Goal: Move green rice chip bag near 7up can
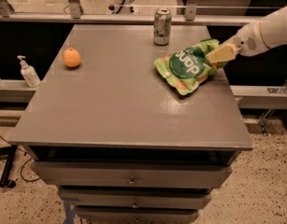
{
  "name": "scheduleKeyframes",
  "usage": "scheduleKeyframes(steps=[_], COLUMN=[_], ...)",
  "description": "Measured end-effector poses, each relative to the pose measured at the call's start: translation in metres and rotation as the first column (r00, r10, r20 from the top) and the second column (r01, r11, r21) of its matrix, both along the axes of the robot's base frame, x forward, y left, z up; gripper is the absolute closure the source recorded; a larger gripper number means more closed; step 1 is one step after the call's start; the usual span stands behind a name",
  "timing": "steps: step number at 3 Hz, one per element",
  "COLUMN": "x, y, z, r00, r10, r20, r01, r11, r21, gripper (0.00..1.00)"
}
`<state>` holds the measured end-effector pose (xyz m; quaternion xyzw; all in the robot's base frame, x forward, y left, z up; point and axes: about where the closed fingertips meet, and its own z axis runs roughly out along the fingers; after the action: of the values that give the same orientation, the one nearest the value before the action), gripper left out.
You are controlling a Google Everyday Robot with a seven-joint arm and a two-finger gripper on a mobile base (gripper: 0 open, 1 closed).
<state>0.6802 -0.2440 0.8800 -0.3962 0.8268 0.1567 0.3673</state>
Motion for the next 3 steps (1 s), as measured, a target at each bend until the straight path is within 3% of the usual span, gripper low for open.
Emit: scheduleKeyframes(steps=[1,2,3], x=[0.02,0.021,0.036], y=[0.001,0.001,0.001], z=[-0.011,-0.011,0.017], r00=[0.9993,0.9993,0.9992], r10=[0.026,0.026,0.023], r20=[-0.027,-0.027,0.033], r01=[-0.026,-0.026,-0.023], r11=[1.0,1.0,1.0], r21=[-0.011,-0.011,0.002], gripper=[1.0,1.0,1.0])
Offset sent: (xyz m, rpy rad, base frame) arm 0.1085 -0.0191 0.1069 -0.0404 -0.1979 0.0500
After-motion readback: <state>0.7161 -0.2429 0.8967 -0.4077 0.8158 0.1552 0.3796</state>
